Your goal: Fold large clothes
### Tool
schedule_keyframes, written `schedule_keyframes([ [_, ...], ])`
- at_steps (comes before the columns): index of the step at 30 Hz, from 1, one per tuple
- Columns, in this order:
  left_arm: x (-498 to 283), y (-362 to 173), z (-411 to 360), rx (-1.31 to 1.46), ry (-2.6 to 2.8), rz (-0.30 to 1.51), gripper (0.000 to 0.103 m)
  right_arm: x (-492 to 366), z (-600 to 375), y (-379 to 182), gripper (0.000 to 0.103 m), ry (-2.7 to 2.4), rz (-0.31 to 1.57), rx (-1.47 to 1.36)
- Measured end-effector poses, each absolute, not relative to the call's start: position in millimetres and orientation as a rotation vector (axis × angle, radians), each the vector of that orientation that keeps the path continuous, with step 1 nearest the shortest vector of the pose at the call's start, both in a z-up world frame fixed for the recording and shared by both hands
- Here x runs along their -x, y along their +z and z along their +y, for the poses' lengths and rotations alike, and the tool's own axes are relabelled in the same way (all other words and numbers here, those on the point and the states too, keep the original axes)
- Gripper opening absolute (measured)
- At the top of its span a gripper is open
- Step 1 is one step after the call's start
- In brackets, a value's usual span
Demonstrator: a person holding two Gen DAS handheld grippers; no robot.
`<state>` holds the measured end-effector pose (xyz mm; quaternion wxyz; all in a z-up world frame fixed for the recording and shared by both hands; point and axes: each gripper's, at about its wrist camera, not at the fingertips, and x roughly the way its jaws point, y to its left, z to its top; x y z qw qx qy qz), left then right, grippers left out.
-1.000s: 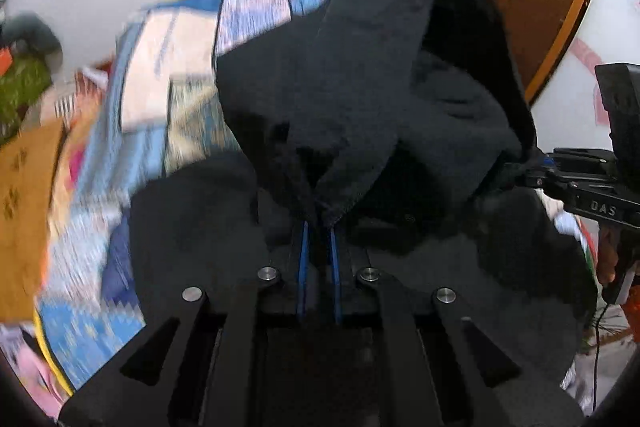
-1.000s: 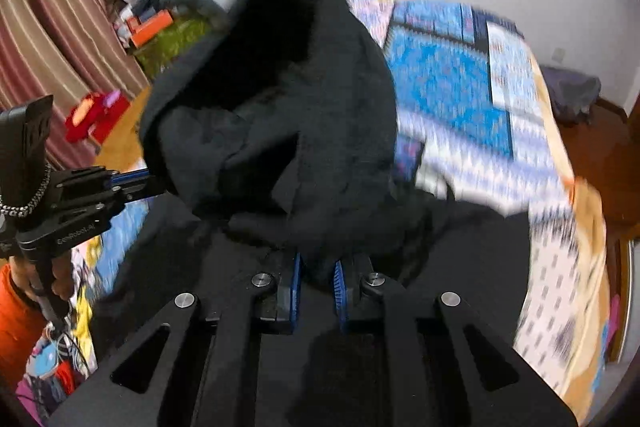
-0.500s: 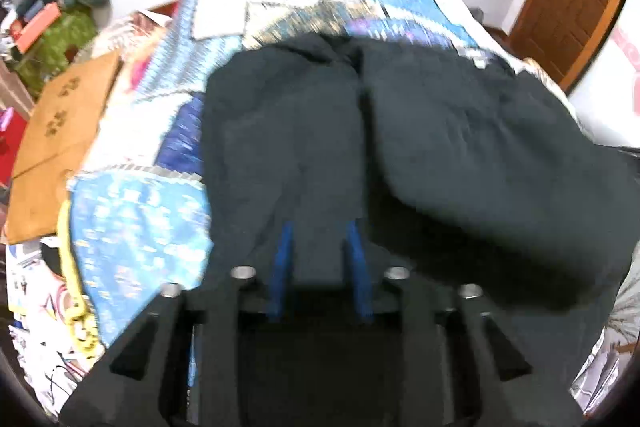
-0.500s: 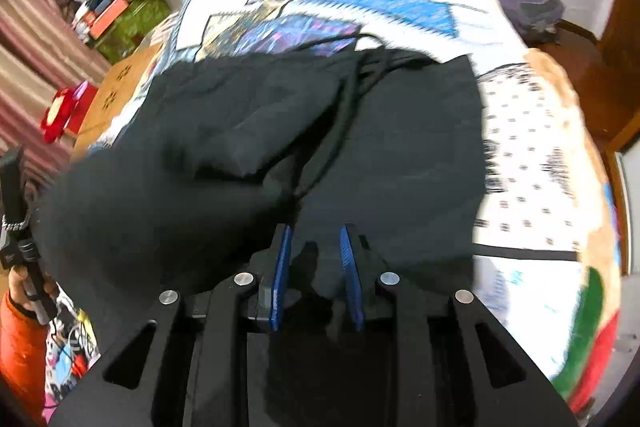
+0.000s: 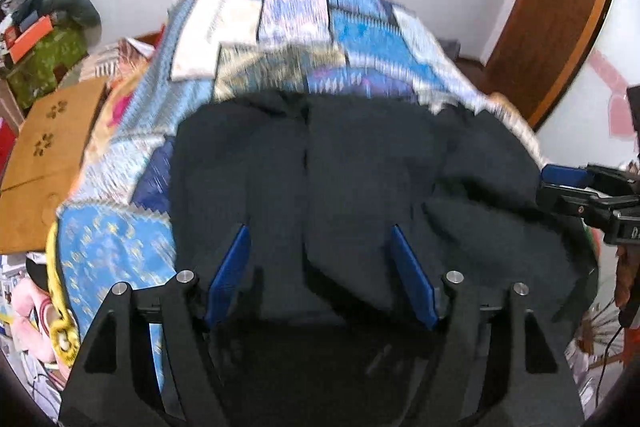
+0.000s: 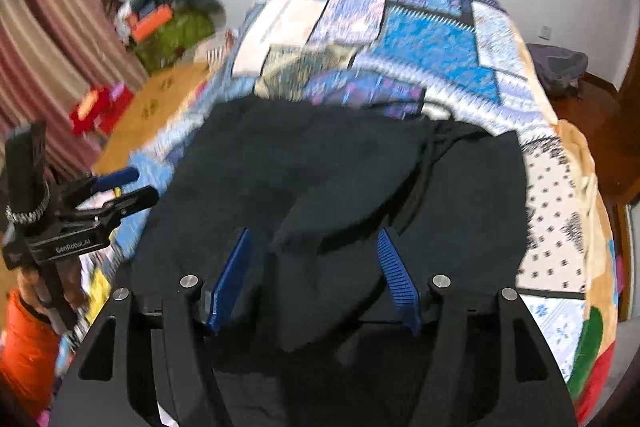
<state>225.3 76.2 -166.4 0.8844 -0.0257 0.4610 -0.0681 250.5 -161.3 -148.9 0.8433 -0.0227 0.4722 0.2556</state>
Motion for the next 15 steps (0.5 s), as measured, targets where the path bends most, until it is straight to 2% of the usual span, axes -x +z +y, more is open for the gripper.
schedule_keyframes([
  [4,-220,-203,68,0.005,-0.114,1.011,0.073,-246,-155,-184,0.061,0.538,1.068,0.084],
  [7,-217,-217,76,0.089,-0.109,1.032,0.078,-242,-157,-197,0.062,0.537,1.098,0.078],
  [11,-219,-205,88,0.150,-0.120,1.041,0.078,-241,-163,-185,0.061,0.540,1.092,0.078],
  [15,-214,-167,118,0.173,-0.086,0.943,0.079,-241,-174,-162,0.061,0.548,1.043,0.053],
])
